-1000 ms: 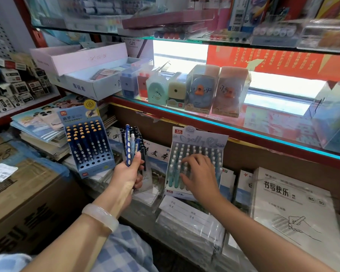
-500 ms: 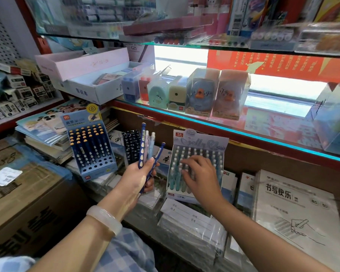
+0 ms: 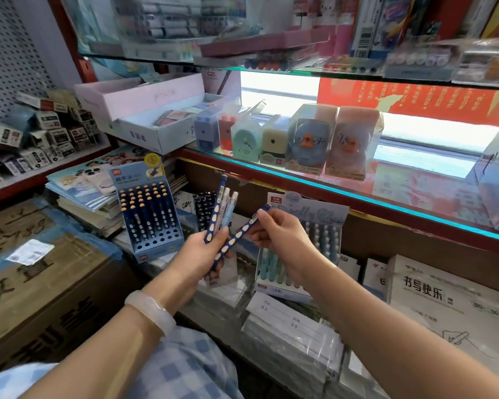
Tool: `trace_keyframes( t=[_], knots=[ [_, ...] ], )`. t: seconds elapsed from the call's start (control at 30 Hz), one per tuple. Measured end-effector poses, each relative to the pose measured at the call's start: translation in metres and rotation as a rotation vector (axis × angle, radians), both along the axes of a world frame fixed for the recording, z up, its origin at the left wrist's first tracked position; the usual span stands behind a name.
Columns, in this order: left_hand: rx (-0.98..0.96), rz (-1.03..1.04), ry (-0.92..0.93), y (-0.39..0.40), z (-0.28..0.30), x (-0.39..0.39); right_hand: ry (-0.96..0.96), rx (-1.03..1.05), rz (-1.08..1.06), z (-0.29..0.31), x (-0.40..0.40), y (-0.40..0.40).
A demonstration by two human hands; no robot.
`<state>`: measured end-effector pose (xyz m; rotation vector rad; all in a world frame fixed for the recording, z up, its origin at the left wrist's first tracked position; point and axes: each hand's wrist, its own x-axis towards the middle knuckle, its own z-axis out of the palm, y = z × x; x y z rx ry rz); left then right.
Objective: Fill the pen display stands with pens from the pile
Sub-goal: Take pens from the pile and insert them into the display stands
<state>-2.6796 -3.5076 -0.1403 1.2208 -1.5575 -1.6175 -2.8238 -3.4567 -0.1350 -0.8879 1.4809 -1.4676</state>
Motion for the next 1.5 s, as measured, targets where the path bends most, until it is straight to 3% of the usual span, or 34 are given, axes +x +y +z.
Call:
trace_keyframes(
  t=[0.17,0.33,0.57,0.7,1.2,1.5],
  knots=[
    [0.033,0.197,-0.027,-0.03,0.001,0.044,0.061,-0.069,-0.01,0.012,0.01,-0.022],
    [0.056,0.356,0.133,-0.056,0.003,0.085,0.347,-0.106,0.024,0.016,0.038,-0.066],
    [-0.031,0.376,0.113,-0.078,-0.001,0.125,0.724,-0.112,0.106,0.011,0.081,-0.129],
    [-0.076,0.372,0.052,-0.092,-0.003,0.139,0.786,-0.063,0.134,-0.001,0.099,-0.162],
    [0.005,0.381,0.094,-0.115,-0.021,0.158,1.17,0.137,0.325,-0.055,0.119,-0.216],
    [0.017,0.381,0.101,-0.109,-0.019,0.154,1.122,0.219,0.371,-0.058,0.122,-0.218]
  ],
)
